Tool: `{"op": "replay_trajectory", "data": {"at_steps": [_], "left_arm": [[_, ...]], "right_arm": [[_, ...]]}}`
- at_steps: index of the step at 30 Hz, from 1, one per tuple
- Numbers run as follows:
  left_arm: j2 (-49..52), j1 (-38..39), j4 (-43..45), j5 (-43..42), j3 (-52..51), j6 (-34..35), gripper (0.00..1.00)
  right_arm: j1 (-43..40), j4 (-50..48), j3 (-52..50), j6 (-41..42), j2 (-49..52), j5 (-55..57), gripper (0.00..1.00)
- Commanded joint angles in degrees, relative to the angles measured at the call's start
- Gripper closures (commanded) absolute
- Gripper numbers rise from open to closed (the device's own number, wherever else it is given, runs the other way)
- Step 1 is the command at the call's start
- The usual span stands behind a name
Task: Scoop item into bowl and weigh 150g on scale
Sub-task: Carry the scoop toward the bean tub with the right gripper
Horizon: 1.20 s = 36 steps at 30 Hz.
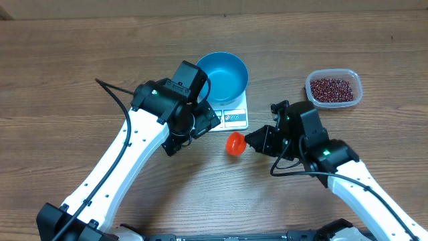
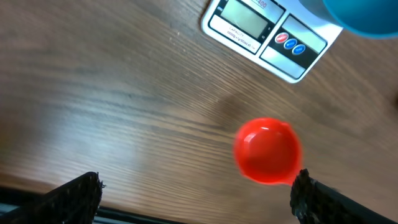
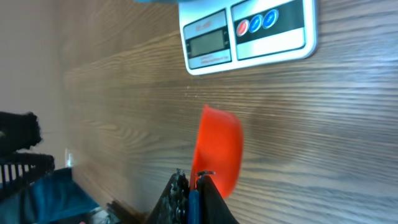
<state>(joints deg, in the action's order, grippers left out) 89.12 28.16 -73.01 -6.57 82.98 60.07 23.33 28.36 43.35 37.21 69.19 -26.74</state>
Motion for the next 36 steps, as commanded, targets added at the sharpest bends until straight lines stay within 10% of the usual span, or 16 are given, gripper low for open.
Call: {"op": "replay_trajectory", "data": {"at_steps": [1, 9, 19, 36], "left_arm": [[0.35, 0.37, -0.07, 4.31, 0.37, -9.16, 0.0], [0.35, 0.37, 1.33, 5.14, 0.37, -9.14, 0.05], [0.35, 0.37, 1.99, 11.63, 0.37, -11.78, 0.96], [0.35, 9.99, 12.94, 18.05, -4.98, -26.21, 0.96]], "right_arm": [[-0.55, 7.13, 6.23, -5.46, -0.07, 7.48, 0.96], [-0.55, 20.39, 11.65, -5.79, -0.07, 18.71, 0.96], [-0.55, 26.49, 14.95, -4.22, -0.09, 22.93, 0.96], [-0.59, 34.03, 17.75, 1.9, -6.38, 30.56, 0.96]]}}
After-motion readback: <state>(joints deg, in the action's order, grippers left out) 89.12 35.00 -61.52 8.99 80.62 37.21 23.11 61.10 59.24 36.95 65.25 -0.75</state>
